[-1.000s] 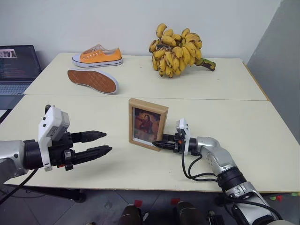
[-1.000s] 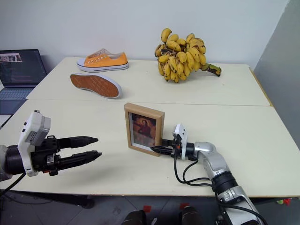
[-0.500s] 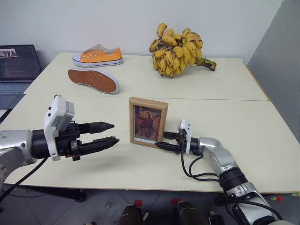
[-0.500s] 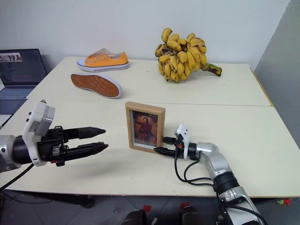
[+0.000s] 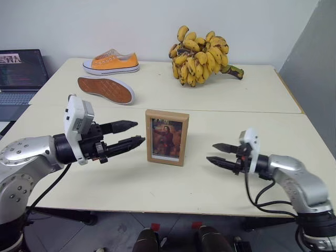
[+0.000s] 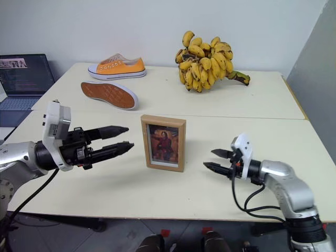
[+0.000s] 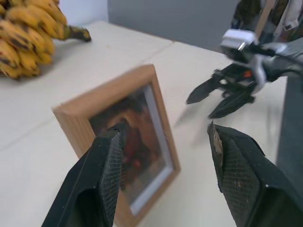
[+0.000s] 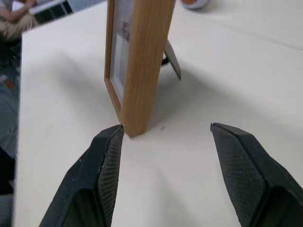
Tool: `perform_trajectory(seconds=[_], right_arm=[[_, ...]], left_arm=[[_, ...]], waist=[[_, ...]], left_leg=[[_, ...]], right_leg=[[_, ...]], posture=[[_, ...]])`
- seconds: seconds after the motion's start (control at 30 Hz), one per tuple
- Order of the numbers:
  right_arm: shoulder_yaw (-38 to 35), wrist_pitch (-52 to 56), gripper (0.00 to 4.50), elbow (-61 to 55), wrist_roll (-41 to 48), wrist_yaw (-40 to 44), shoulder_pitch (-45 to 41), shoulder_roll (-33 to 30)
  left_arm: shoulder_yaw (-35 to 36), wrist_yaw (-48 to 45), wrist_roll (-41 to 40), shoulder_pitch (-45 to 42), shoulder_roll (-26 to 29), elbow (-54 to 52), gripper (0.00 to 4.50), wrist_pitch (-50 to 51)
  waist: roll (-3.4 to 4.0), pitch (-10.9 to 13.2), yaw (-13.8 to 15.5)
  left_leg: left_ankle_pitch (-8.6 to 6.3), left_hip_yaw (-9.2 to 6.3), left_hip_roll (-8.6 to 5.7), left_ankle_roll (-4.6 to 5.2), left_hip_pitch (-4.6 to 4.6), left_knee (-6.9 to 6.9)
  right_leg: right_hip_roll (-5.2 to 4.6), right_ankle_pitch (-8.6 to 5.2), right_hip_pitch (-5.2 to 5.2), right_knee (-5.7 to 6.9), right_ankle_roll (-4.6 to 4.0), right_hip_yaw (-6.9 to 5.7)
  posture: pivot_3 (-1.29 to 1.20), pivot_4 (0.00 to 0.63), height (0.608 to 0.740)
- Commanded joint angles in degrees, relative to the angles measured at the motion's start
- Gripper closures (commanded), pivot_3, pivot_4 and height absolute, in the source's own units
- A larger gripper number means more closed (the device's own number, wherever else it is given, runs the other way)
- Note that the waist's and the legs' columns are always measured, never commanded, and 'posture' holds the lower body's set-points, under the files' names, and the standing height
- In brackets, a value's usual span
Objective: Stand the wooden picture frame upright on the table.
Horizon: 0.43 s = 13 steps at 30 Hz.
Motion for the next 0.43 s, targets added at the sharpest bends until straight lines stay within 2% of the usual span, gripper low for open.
perform_trajectory(seconds=[0.03, 0.2, 0.43], right_arm=[[-5.1, 8.6, 1.44, -9.7, 10.2, -5.9, -3.0, -0.7], [-8.0, 14.0, 1.44, -13.1, 17.8, -13.3, -5.3, 0.1], [-8.3, 15.3, 1.44, -14.7, 22.2, -17.3, -4.3, -0.9]], left_arm=[[-2.5, -2.8, 1.7, -0.5, 0.2, 0.1, 1.55, -2.6], [-3.5, -8.1, -2.8, -2.4, 1.7, 0.7, 1.55, -0.3], [-4.9, -9.1, -3.2, -3.5, 2.7, 1.7, 1.55, 1.3]], waist=[[0.0, 0.0, 0.1], [-0.03, 0.0, 0.2], [-0.03, 0.0, 0.2]], left_leg=[[0.0, 0.0, 0.0, 0.0, 0.0, 0.0], [0.0, 0.01, -0.01, 0.0, -0.08, 0.0], [-0.01, 0.04, -0.02, 0.03, -0.09, 0.0]], right_leg=[[0.0, 0.0, 0.01, -0.03, 0.0, -0.01], [-0.01, 0.02, 0.0, -0.13, 0.04, 0.0], [-0.02, 0.02, -0.01, -0.17, 0.05, 0.02]], posture=[[0.0, 0.15, 0.74], [0.0, 0.15, 0.74], [0.0, 0.15, 0.74]])
